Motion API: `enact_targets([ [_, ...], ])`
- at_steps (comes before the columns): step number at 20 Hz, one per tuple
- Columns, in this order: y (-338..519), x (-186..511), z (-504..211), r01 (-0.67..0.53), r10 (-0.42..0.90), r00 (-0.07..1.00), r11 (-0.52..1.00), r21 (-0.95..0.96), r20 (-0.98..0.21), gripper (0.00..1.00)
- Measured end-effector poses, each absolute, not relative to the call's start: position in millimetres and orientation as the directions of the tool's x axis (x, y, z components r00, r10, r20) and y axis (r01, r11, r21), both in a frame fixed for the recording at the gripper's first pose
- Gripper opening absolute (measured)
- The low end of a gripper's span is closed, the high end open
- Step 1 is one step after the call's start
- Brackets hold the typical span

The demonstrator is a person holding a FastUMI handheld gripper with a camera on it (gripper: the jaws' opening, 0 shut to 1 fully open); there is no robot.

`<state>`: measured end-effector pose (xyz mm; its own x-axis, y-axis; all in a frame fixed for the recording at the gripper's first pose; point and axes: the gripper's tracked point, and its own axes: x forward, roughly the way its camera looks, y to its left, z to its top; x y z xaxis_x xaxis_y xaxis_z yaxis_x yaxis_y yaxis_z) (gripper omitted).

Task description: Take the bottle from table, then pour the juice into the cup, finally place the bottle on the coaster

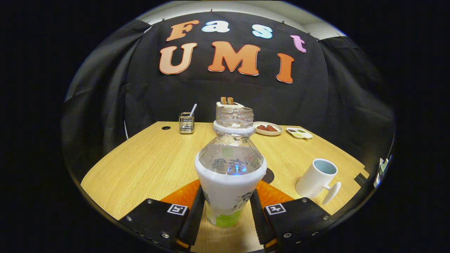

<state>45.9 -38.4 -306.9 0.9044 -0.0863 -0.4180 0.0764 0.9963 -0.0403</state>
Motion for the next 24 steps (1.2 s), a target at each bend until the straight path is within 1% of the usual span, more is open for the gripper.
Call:
enact_targets([
  [1, -40.4, 48.5, -306.5, 0.081, -0.091, 0.904, 0.996, -0.04, -0.418, 0.65],
  [4, -46.6, 48.3, -304.5, 0.093, -0.1, 0.895, 0.995, -0.036, -0.435, 0.57],
  [6, -51.7, 47.8, -292.2, 0.107, -0.097, 0.905, 0.994, 0.001, -0.414, 0.55],
  [10, -63.1, 52.4, -267.3, 0.138, -0.09, 0.917, 0.985, 0.099, -0.389, 0.55],
  [14, -70.4, 63.2, -248.8, 0.152, -0.052, 0.927, 0.958, 0.245, -0.37, 0.55],
  [18, -81.3, 73.4, -243.4, 0.178, -0.024, 0.924, 0.911, 0.373, -0.381, 0.55],
  [21, -86.1, 79.8, -230.2, 0.19, -0.001, 0.933, 0.851, 0.489, -0.36, 0.55],
  [24, -87.6, 87.1, -214.3, 0.187, 0.032, 0.946, 0.76, 0.622, -0.323, 0.55],
])
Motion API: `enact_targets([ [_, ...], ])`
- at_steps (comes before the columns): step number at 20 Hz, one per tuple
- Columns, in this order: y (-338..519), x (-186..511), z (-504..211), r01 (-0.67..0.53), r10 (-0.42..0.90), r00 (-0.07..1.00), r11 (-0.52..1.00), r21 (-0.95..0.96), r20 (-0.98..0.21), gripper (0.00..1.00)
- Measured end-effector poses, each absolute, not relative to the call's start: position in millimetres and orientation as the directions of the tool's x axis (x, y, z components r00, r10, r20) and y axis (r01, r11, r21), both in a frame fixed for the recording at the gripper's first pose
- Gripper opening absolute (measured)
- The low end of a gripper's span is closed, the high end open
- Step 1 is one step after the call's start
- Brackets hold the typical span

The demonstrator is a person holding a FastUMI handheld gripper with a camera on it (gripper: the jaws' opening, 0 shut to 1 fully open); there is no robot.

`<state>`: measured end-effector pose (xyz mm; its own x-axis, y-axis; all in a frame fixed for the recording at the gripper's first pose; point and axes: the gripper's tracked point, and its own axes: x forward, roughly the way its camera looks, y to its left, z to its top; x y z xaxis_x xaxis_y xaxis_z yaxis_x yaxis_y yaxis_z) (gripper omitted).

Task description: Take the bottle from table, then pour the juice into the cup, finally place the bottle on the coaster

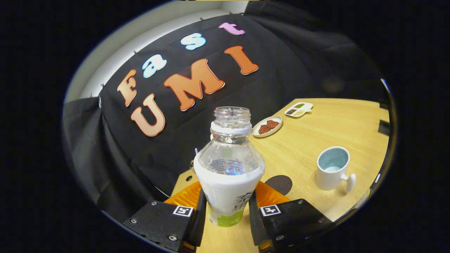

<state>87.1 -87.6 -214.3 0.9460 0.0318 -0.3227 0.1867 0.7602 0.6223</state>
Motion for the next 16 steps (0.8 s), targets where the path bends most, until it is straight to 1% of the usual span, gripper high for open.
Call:
enact_targets([
  [8, -99.7, 102.9, -203.0, 0.219, 0.062, 0.955, 0.507, 0.833, -0.289, 0.55],
  [16, -129.0, 114.2, -210.6, 0.247, 0.03, 0.963, 0.292, 0.924, -0.267, 0.54],
])
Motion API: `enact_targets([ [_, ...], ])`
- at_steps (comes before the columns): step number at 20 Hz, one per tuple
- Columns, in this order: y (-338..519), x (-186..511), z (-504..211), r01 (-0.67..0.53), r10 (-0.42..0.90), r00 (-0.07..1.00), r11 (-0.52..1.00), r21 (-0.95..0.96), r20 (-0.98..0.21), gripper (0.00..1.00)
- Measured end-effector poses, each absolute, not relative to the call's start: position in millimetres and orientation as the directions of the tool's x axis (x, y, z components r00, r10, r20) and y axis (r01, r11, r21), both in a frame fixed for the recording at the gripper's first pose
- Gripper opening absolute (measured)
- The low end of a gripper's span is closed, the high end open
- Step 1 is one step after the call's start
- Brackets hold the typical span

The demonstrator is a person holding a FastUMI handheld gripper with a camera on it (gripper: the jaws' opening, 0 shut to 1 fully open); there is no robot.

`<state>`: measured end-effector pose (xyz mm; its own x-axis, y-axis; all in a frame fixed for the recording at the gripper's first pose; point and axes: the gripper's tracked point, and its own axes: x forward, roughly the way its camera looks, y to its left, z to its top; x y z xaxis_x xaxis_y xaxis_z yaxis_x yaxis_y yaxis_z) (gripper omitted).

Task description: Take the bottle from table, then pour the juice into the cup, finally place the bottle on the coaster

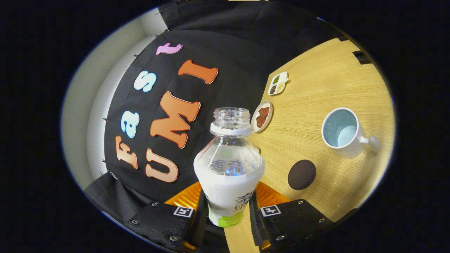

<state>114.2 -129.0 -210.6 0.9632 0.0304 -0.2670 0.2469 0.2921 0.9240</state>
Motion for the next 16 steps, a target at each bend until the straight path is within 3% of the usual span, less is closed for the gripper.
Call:
enact_targets([
  [16, -143.0, 131.2, -231.4, 0.288, 0.023, 0.957, 0.004, 0.958, -0.288, 0.55],
])
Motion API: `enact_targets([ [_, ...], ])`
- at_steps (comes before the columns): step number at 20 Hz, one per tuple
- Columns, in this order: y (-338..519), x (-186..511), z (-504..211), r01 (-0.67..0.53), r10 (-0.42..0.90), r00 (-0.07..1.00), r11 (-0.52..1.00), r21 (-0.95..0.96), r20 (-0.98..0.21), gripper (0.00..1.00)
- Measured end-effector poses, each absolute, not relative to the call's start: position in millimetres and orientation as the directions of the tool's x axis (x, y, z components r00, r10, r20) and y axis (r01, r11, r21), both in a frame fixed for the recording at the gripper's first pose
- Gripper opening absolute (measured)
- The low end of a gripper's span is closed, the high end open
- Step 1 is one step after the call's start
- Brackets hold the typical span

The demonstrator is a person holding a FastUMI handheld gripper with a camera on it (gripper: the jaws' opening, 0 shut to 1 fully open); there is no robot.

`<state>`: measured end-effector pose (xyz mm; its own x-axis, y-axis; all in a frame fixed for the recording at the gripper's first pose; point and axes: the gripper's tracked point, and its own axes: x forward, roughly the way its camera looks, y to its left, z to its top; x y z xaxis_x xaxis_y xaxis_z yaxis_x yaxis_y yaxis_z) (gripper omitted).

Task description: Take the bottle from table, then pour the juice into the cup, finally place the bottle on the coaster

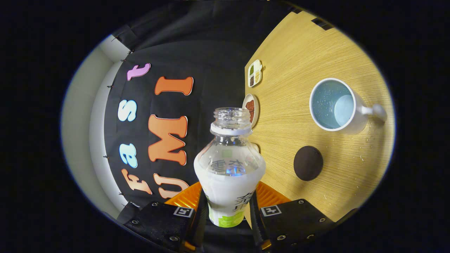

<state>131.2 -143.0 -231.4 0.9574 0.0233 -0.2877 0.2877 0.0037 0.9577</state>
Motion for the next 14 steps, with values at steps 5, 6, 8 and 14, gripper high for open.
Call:
enact_targets([
  [5, -142.6, 132.3, -233.8, 0.288, 0.036, 0.958, -0.05, 0.956, -0.286, 0.55],
  [6, -143.8, 131.8, -234.9, 0.288, 0.036, 0.958, -0.063, 0.956, -0.286, 0.55],
  [8, -145.2, 131.8, -237.9, 0.299, 0.035, 0.954, -0.082, 0.951, -0.297, 0.55],
  [14, -146.8, 131.3, -244.7, 0.314, 0.034, 0.949, -0.127, 0.941, -0.312, 0.55],
])
